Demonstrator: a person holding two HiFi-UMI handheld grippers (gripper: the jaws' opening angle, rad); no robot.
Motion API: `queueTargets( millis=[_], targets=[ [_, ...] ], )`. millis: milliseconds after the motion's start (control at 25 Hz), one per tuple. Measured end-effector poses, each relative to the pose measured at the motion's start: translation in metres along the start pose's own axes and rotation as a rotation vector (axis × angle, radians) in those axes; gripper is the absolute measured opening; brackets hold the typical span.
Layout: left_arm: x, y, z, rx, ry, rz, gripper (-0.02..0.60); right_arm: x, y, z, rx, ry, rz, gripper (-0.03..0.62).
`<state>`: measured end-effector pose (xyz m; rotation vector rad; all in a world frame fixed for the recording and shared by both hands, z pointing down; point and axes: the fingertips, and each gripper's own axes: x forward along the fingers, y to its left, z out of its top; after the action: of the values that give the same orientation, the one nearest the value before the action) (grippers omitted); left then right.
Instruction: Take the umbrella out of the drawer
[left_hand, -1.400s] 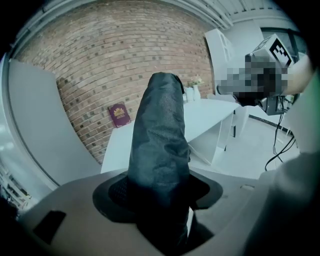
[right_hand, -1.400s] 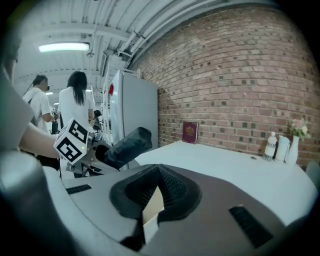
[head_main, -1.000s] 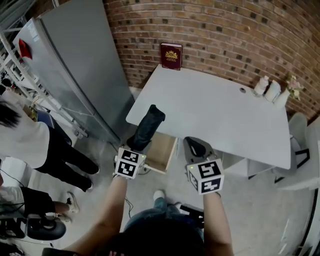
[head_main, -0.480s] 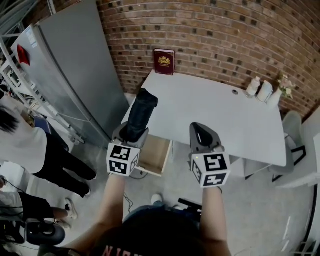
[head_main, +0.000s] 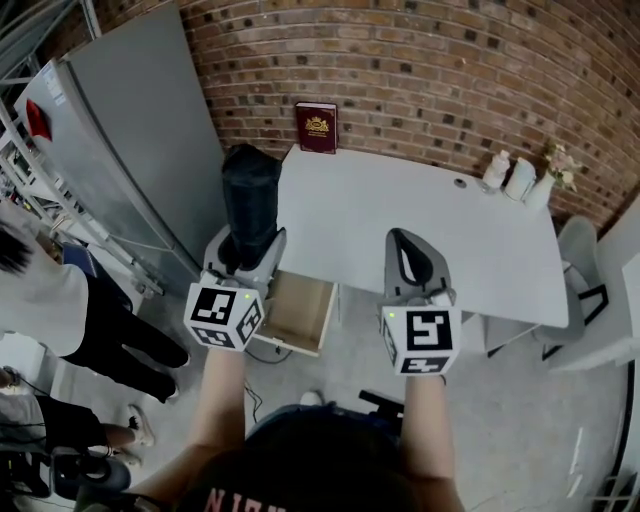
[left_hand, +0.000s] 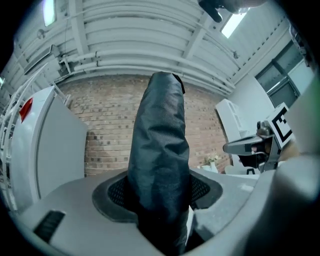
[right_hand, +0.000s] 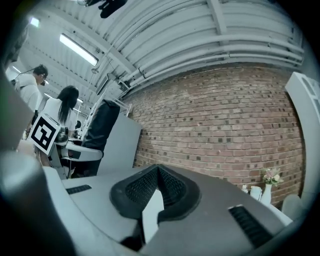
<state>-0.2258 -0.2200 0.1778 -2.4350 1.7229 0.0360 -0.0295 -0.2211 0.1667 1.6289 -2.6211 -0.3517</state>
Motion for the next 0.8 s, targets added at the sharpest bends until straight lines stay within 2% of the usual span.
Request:
queueTargets(
  millis=[160, 280, 600, 800],
  targets=[
    [-0.001, 0.001, 0.020, -0.002, -0.088, -0.006, 0.256, -0.001, -0.006, 0.010, 0.031, -0.018, -0.027, -0.009],
    [-0.001, 0.000, 0.028, 0.008, -0.121, -0.008, 0.257, -0.003, -0.008, 0.014, -0.001, -0.036, -0.030, -0.009],
    [-0.003, -0.001, 0.039, 0.029, -0.156, -0.016, 0.258, -0.008, -0.014, 0.022, -0.047, -0.054, -0.053, -0.009],
    [-0.007, 0.003, 0.041, 0.013, -0.167, -0.004, 0.258, -0.013, -0.019, 0.027, -0.051, -0.070, -0.061, -0.009]
  ],
)
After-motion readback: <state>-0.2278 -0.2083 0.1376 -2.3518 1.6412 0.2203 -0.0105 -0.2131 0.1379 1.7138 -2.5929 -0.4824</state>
